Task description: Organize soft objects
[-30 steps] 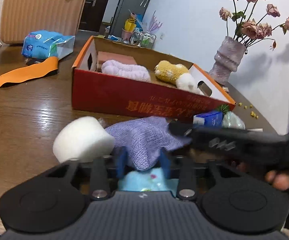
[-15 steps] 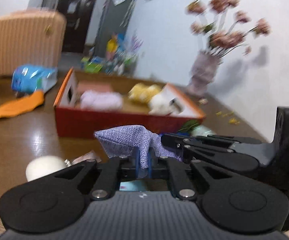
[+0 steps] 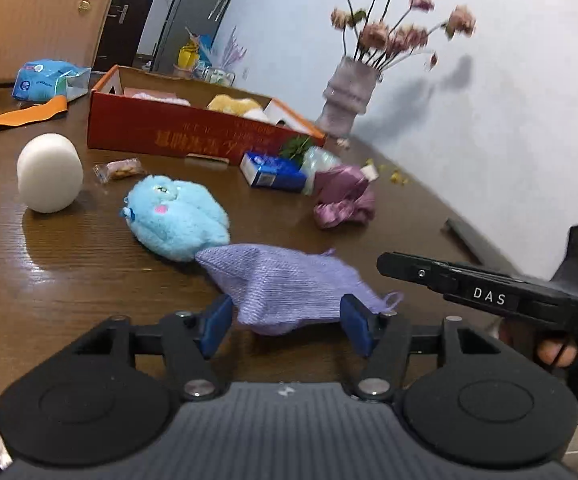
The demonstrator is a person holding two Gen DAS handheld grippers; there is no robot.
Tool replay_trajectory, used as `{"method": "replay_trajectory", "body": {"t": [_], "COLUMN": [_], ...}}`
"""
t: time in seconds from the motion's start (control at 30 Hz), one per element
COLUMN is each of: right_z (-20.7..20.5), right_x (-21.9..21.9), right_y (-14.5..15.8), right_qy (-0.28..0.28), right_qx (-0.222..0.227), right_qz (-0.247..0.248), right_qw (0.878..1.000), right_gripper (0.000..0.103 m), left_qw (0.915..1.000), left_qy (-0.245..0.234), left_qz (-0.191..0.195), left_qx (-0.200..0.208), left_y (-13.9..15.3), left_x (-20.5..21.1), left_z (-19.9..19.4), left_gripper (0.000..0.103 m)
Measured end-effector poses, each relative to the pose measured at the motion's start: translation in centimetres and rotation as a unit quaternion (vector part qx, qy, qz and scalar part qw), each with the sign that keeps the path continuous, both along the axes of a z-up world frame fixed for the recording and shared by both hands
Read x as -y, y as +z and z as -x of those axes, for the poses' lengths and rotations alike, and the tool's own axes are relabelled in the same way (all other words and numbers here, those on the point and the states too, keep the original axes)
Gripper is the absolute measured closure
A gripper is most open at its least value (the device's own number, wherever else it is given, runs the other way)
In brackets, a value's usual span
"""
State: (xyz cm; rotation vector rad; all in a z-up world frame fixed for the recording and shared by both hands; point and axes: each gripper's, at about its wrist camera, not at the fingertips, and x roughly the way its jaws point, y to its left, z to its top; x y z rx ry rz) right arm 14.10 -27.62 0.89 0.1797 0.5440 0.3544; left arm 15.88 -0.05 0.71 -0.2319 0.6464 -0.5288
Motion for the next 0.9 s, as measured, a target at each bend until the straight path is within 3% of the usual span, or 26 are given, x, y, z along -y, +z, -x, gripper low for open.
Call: {"method": "replay_trajectory", "body": {"t": [0.07,0.17,0.2,0.23,0.27,0.33,0.43,0.53,0.57,0.7,0.8,0.9], "right_z": [-0.2,-1.7,-2.0,-2.5,-2.8,-2.9,-2.2,-1.9,-1.9,-2.3,-3.2,-7.4], "right_x": [0.3,-0.7,-1.3,-1.8,-2.4,-3.5,-5.1,-5.9,-6.1,-6.2,-5.6,-5.3], "right_y": [-0.1,-1.2,-1.6,-2.0,-2.5,-3.1,-3.6,-3.5,-3.3,-2.3,1.1,5.6], "right_qy": [-0.005,-0.007,-0.008,-0.01,-0.012,-0.009,-0.003,0.013,0.02,0.035,0.043,0.051], "right_qx": [-0.001,-0.012,-0.016,-0.02,-0.019,-0.015,0.011,0.021,0.018,0.01,0.051,0.089], "right_qz": [-0.013,0.006,0.01,0.016,0.024,0.051,0.105,0.128,0.13,0.117,0.083,0.061], "right_qw": [1.0,1.0,1.0,1.0,0.999,0.999,0.994,0.991,0.991,0.993,0.994,0.993], "right_gripper": [0.073,0.071,0.071,0.071,0.071,0.071,0.071,0.084,0.092,0.095,0.095,0.095], "left_qw": [0.9998,0.9983,0.9981,0.9981,0.9983,0.9982,0.9985,0.9989,0.999,0.9998,0.9985,0.9967], "left_qy": [0.018,0.053,0.05,0.045,0.039,0.031,0.02,0.012,0.009,-0.015,-0.034,-0.029], "left_qz": [0.003,0.017,0.025,0.025,0.016,0.004,0.002,-0.001,-0.001,0.004,0.015,0.021], "left_qx": [0.0,-0.019,-0.027,-0.033,-0.04,-0.052,-0.05,-0.046,-0.044,-0.015,0.041,0.073], "left_y": [0.2,0.3,0.3,0.2,-0.1,-0.7,-1.1,-1.2,-1.2,0.5,4.2,7.8], "left_x": [-0.2,-0.5,-0.6,-0.5,-0.3,0.1,0.3,0.5,0.5,0.5,0.0,-1.1], "left_z": [-0.5,-2.0,-2.3,-2.5,-2.6,-2.7,-2.2,-2.1,-2.1,-2.3,-3.8,-8.4], "left_gripper": [0.041,0.045,0.056,0.077,0.087,0.093,0.094,0.095,0.095,0.096,0.096,0.096]}}
